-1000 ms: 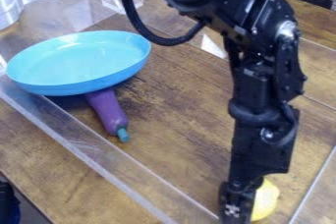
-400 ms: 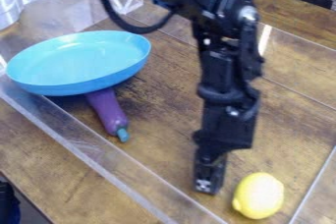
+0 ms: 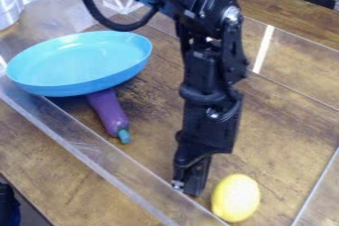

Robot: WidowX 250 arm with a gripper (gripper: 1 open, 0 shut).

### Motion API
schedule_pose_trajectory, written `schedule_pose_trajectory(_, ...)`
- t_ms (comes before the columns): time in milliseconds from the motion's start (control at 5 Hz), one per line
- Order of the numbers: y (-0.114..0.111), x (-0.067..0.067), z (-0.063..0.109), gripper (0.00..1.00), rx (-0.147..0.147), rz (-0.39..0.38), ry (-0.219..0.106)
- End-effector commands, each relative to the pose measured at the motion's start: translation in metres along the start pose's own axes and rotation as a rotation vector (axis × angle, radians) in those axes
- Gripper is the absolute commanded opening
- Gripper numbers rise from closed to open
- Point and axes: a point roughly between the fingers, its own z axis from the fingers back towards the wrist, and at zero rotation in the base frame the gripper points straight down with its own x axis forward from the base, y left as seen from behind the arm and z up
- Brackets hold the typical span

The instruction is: Put the lemon on the blue tray

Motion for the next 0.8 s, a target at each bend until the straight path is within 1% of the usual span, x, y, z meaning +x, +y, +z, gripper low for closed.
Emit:
schedule_pose_trajectory(0, 0.0, -0.004, 0.01, 1.0, 0.02, -0.097, 0.008)
schedule_pose_trajectory(200, 0.0, -0.008, 0.014, 0.0, 0.02, -0.078, 0.007)
schedule_pose_trajectory(400, 0.002, -0.011, 0.019, 0.0, 0.021, -0.058, 0.008)
schedule_pose_trajectory(600, 0.012, -0.01, 0.02, 0.0, 0.019, -0.063, 0.013)
